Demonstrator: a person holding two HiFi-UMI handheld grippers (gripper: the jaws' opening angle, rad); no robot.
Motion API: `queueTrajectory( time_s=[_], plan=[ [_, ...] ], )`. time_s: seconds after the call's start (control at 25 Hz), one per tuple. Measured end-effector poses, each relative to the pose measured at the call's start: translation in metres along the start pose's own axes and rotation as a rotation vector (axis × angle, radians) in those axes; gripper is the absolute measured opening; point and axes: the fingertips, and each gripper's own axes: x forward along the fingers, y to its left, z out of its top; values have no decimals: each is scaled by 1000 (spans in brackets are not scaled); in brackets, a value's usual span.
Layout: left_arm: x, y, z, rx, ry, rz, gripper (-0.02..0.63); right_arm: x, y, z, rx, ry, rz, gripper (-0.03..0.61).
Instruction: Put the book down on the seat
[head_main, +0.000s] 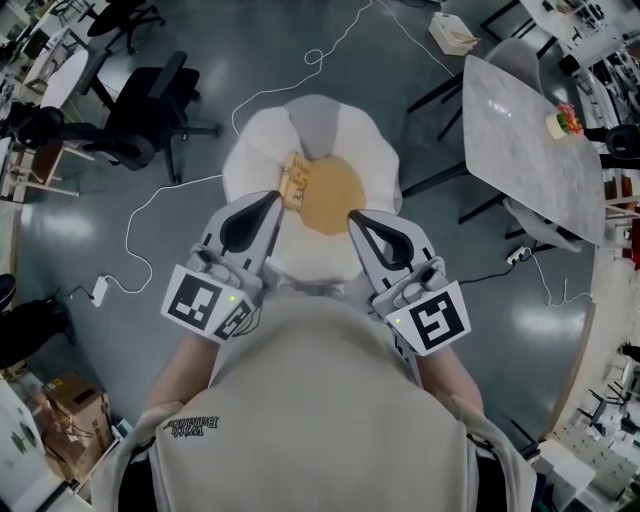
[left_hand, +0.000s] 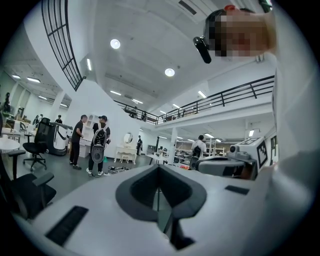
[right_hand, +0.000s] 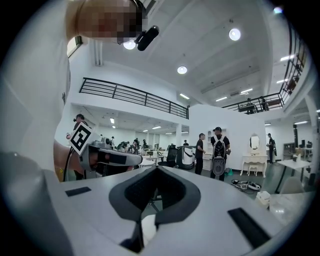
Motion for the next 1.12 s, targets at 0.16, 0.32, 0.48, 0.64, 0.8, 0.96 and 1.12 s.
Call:
queueTrajectory(
  time_s=[0.16, 0.32, 0.48, 0.64, 0.8, 0.96, 1.12],
  plan=[
    [-2, 0, 0, 8, 1, 4, 9, -3, -2, 1, 2, -9, -10, 8],
    [-1, -1, 2, 4, -4, 11, 9, -7, -5, 0, 1, -10, -16, 8],
    [0, -6, -1, 13, 7, 2, 9, -9, -5, -4, -1, 7, -19, 8],
    [3, -7, 0, 10, 6, 5, 9, -9, -8, -2, -1, 7, -17, 8],
    [5, -11, 3, -1, -12, 12, 9, -14, -10, -5, 2, 22, -21, 8],
    [6, -14, 5, 0, -21, 10, 9, -16, -11, -6, 1, 25, -17, 9],
    [5, -16, 3, -5, -16, 18, 9, -18, -10, -7, 2, 25, -8, 8]
  ],
)
